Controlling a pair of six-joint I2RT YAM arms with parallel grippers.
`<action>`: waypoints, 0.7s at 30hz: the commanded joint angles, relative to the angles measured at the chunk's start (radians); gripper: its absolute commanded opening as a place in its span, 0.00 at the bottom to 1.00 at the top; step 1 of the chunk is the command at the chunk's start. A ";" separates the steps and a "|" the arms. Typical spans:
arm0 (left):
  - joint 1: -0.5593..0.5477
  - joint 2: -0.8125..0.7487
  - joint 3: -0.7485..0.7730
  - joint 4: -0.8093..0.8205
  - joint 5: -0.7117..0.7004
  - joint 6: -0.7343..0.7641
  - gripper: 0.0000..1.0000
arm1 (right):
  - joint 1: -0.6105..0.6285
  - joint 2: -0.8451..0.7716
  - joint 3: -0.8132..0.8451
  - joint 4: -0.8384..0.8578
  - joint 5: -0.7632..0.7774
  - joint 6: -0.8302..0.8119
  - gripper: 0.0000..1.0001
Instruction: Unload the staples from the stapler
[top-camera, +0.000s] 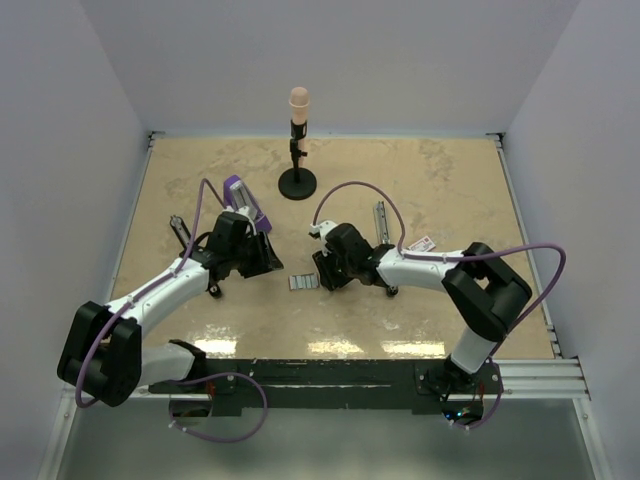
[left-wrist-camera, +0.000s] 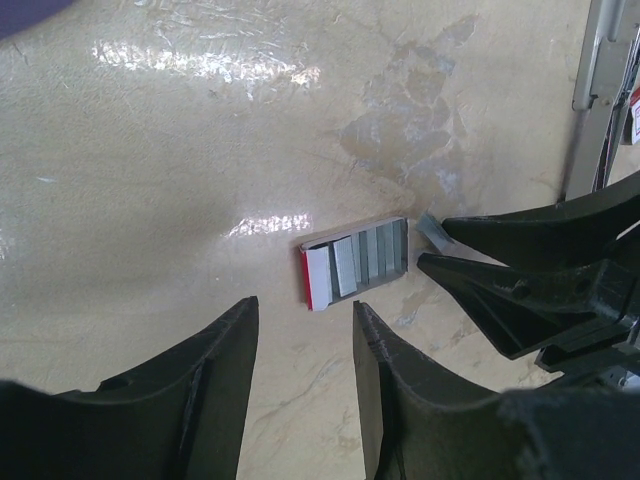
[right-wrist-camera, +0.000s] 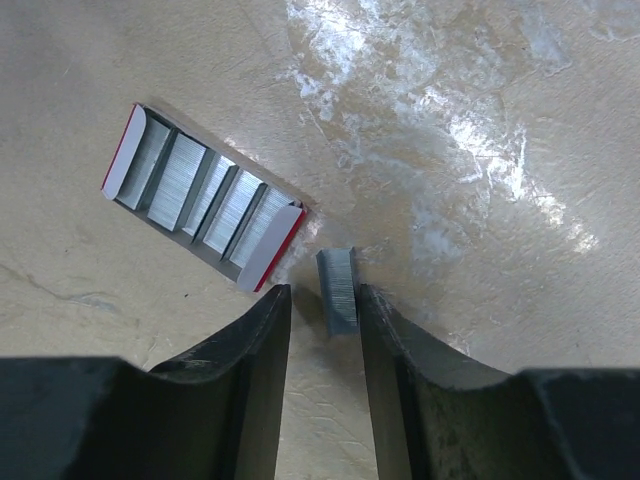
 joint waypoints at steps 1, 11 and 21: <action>0.006 -0.025 0.000 0.037 0.020 0.001 0.47 | 0.029 -0.027 -0.009 -0.048 0.079 0.026 0.36; 0.006 -0.025 0.002 0.037 0.021 -0.003 0.47 | 0.083 -0.022 0.002 -0.091 0.176 0.058 0.35; 0.006 -0.026 -0.001 0.043 0.023 -0.005 0.48 | 0.100 -0.022 0.011 -0.128 0.211 0.078 0.32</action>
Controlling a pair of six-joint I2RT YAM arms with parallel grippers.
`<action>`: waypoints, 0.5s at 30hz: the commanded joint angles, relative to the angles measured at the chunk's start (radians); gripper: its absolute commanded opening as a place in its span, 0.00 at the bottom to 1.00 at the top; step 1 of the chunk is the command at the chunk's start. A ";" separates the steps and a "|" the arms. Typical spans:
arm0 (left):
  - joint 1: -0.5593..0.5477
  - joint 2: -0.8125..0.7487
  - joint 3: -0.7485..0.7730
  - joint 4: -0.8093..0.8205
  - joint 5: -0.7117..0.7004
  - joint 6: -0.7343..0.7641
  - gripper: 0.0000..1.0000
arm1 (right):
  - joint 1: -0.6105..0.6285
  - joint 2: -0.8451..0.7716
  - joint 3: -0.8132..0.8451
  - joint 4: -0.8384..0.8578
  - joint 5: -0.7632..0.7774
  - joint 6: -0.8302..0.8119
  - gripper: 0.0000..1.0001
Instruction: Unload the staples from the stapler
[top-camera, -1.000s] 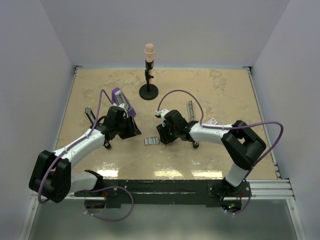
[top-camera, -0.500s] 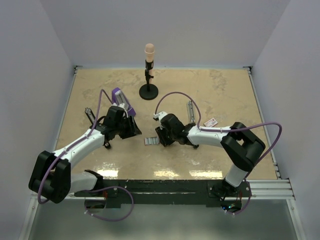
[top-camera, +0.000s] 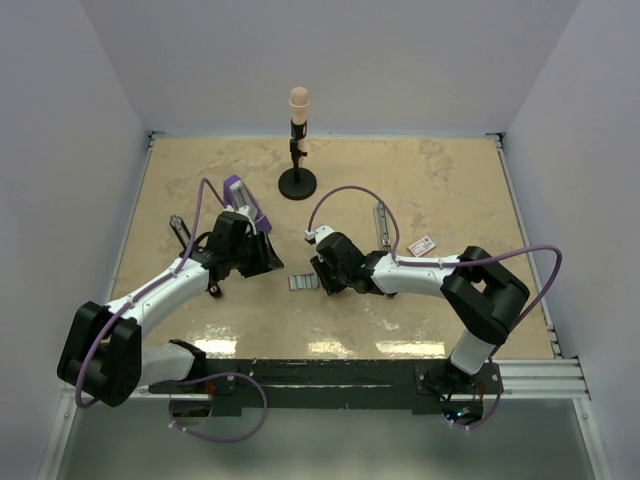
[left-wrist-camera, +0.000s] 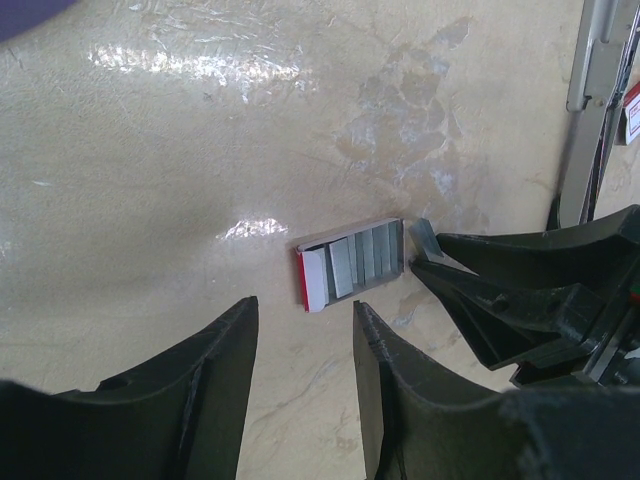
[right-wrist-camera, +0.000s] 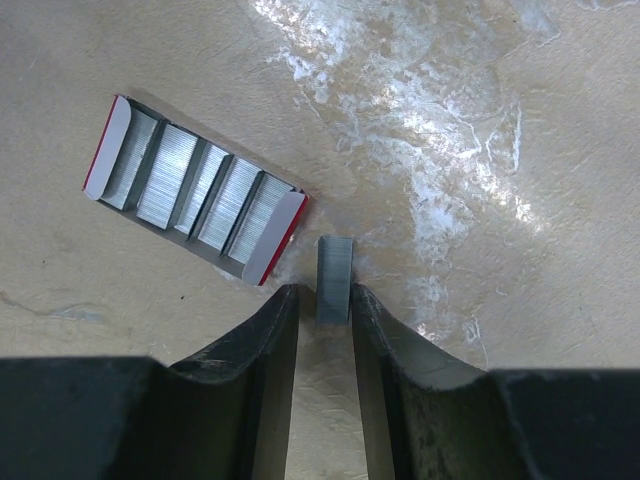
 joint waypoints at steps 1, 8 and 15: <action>0.006 -0.025 -0.001 0.035 0.020 -0.004 0.47 | 0.010 -0.023 0.008 -0.097 0.033 0.028 0.32; 0.005 -0.027 -0.010 0.047 0.033 -0.006 0.47 | 0.013 -0.021 0.005 -0.092 0.021 0.033 0.31; 0.006 -0.038 -0.021 0.071 0.047 0.001 0.47 | 0.016 -0.035 -0.004 -0.066 0.021 0.036 0.22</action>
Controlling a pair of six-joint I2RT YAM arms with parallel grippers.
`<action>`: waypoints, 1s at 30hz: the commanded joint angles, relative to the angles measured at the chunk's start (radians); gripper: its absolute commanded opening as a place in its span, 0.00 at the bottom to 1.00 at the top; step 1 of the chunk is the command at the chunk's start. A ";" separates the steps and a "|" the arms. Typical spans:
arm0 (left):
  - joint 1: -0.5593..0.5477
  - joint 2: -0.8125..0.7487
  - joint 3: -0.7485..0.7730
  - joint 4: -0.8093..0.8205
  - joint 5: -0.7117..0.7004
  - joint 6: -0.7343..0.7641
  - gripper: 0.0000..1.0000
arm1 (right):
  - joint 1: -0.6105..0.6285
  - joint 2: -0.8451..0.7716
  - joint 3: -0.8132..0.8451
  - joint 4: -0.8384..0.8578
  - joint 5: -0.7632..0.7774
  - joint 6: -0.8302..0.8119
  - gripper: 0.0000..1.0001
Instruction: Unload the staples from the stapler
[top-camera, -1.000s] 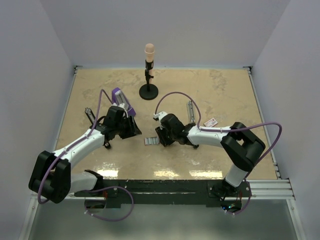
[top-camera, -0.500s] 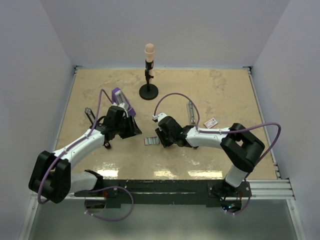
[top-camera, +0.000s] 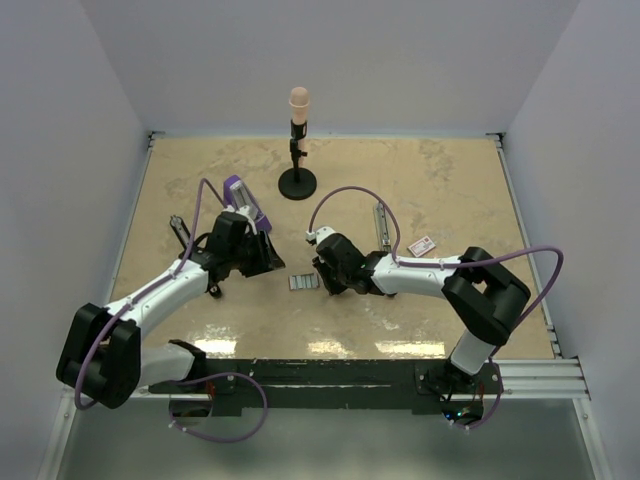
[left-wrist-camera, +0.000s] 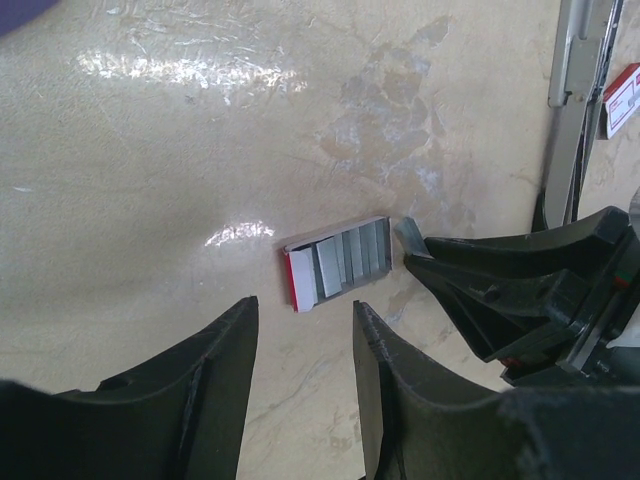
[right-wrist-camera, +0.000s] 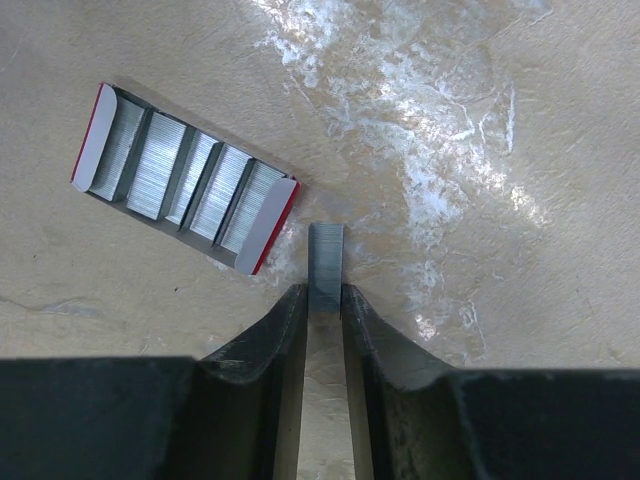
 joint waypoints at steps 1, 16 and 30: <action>0.006 -0.034 -0.017 0.058 0.032 0.003 0.47 | 0.007 -0.033 -0.005 -0.036 0.002 0.017 0.22; 0.006 -0.203 -0.058 0.228 0.189 0.010 0.46 | -0.093 -0.325 -0.094 0.130 -0.232 0.060 0.19; -0.051 -0.321 -0.164 0.742 0.433 -0.126 0.47 | -0.180 -0.611 -0.275 0.733 -0.630 0.423 0.21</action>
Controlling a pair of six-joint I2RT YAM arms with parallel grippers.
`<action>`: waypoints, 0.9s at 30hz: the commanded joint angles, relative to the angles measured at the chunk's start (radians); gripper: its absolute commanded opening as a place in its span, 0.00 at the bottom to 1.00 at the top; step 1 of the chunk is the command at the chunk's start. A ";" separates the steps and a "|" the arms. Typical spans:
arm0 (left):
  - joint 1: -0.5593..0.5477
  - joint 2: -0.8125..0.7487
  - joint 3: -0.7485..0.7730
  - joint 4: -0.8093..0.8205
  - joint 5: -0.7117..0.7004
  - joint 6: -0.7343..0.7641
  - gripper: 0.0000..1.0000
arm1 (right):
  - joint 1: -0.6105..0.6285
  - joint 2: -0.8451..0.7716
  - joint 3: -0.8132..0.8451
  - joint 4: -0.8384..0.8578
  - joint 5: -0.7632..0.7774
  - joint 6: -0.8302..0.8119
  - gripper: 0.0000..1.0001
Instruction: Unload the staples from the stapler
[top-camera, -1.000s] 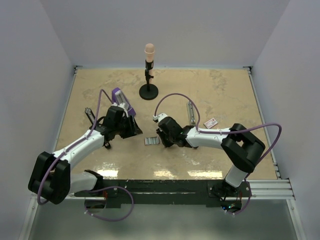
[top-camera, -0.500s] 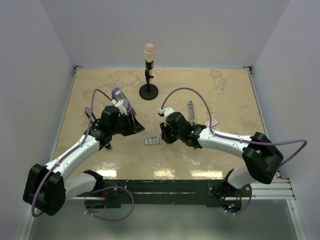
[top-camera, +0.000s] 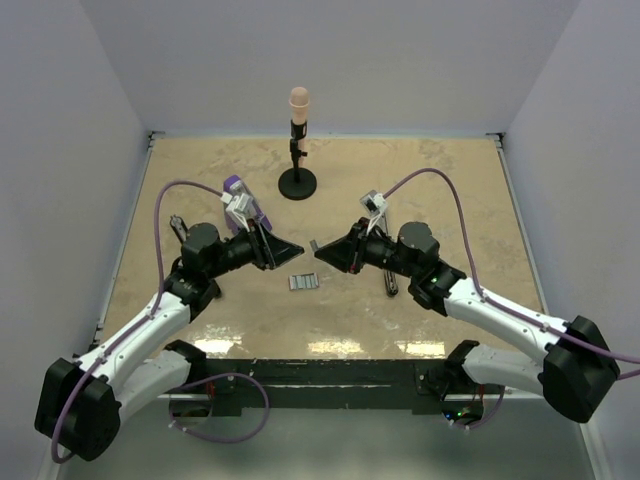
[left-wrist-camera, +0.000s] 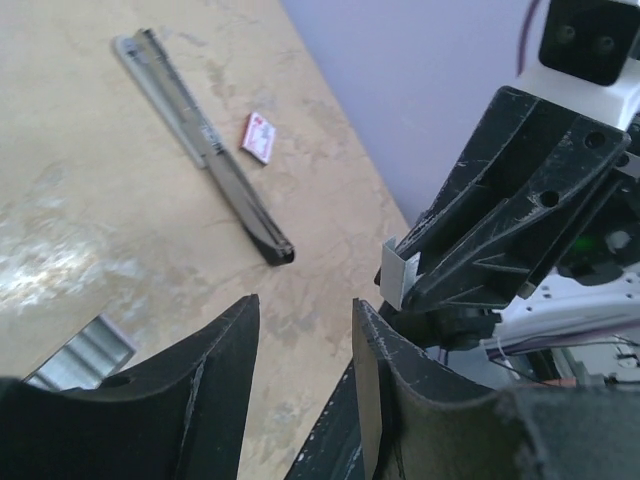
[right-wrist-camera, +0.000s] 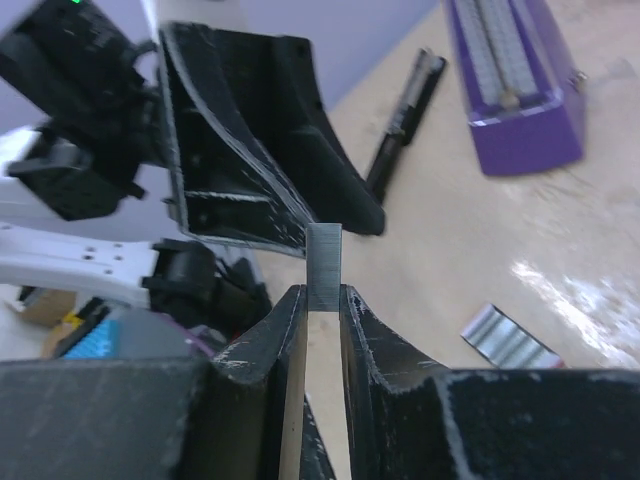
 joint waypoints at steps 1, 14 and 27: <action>-0.043 -0.018 0.001 0.212 0.068 -0.040 0.47 | 0.000 -0.039 -0.014 0.227 -0.116 0.137 0.21; -0.069 -0.049 -0.070 0.421 0.074 -0.117 0.46 | 0.002 -0.099 -0.030 0.249 -0.100 0.174 0.21; -0.068 -0.061 -0.100 0.609 0.094 -0.209 0.48 | 0.000 -0.107 -0.034 0.255 -0.102 0.173 0.22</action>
